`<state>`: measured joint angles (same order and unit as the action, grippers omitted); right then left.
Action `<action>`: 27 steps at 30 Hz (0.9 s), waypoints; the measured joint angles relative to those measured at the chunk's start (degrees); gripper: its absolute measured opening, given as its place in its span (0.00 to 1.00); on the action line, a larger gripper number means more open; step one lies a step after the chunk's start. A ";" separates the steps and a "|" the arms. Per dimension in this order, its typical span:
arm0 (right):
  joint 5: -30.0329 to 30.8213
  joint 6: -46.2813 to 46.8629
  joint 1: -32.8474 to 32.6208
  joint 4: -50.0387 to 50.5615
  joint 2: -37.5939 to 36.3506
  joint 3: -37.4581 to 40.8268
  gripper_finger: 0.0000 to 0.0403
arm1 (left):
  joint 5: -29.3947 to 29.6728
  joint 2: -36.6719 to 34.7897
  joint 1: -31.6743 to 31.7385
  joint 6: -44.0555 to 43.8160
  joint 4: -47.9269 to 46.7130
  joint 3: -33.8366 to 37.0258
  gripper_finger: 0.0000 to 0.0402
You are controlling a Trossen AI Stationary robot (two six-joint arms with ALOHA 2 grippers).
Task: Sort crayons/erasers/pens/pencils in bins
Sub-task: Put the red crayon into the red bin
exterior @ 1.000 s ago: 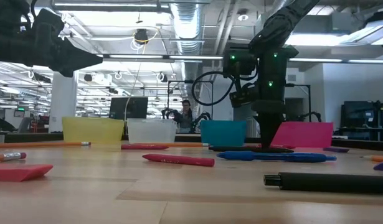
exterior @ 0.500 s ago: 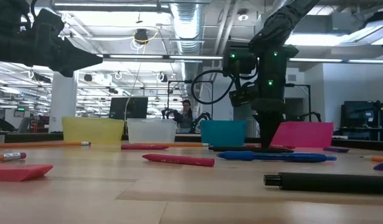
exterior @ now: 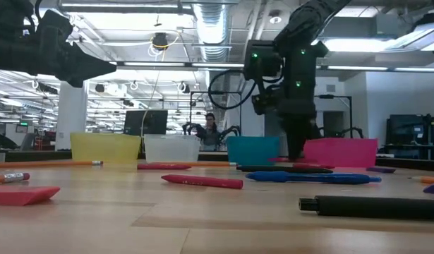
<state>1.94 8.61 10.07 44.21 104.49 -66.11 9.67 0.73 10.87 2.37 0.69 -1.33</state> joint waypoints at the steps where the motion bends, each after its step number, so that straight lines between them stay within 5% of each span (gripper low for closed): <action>1: 0.12 -0.06 0.00 0.48 0.00 -0.39 0.07 | 0.00 0.00 0.00 0.00 0.00 0.01 0.00; 17: 4.48 1.70 2.02 7.32 -18.98 -1.40 0.06 | 0.00 0.02 -0.02 0.00 0.01 -0.01 0.00; 22: 11.57 5.15 7.50 13.49 -24.60 -1.37 0.05 | 0.00 0.02 -0.01 0.00 0.00 0.01 0.00; 27: 12.35 6.42 17.45 13.20 -26.09 1.01 0.06 | 0.00 0.02 0.00 0.00 0.00 0.01 0.00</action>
<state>14.29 15.03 27.52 57.41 78.40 -65.10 9.67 0.75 10.87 2.37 0.69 -1.32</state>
